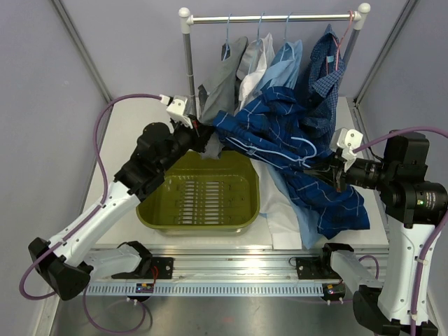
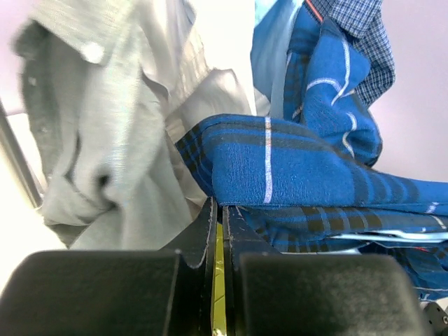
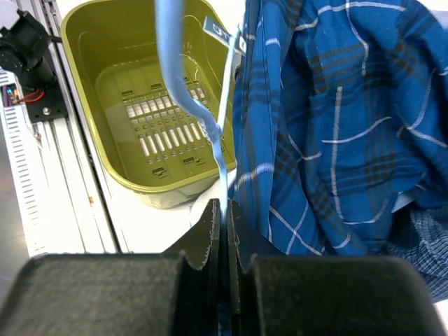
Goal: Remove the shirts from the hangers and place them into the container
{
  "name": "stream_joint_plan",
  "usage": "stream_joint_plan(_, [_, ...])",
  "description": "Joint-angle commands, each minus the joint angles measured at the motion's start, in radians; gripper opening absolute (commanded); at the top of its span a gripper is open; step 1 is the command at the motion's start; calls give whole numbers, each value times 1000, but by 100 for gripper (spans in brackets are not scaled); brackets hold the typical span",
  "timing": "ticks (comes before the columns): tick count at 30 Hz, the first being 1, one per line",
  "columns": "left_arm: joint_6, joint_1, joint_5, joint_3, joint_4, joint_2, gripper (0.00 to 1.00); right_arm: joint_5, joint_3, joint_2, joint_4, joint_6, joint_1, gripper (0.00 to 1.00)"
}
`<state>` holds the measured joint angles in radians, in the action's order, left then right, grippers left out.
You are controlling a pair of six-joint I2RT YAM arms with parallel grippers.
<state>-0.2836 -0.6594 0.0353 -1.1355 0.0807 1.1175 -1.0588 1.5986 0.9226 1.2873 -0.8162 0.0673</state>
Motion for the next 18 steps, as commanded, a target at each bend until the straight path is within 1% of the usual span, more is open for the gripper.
stream_joint_plan(1, [37,141,169,16,16,-53,0,11,17,-16,279,-60,2,0])
stream_joint_plan(5, [-9,187,85,29,22,-61,0,-3,18,-7,300,-81,2,0])
stream_joint_plan(8, [-35,190,-4,60,-7,-51,0,-53,29,-4,282,-66,2,0])
stream_joint_plan(9, [-37,190,-84,75,-21,-48,0,-70,35,-5,250,-29,0,0])
stream_joint_plan(11, [-40,190,-171,109,-76,-41,0,-84,32,-14,173,55,2,0])
stream_joint_plan(12, [-40,190,-260,149,-111,-42,0,-73,23,-19,76,143,0,0])
stream_joint_plan(13, [-40,190,-306,164,-160,-44,0,-37,15,-30,22,194,2,0])
stream_joint_plan(14, [-43,190,-354,180,-180,-44,2,-14,-6,-33,-64,237,2,0])
stream_joint_plan(15, [-43,190,-438,195,-197,-45,5,28,-17,-30,-94,303,2,0])
stream_joint_plan(16, [-45,190,-474,197,-208,-45,12,45,-23,-27,-120,324,0,0])
stream_joint_plan(17, [-45,190,-506,197,-226,-47,21,60,-32,-22,-137,339,2,0])
stream_joint_plan(18, [-46,190,-555,194,-229,-51,26,72,-35,-16,-161,359,2,0])
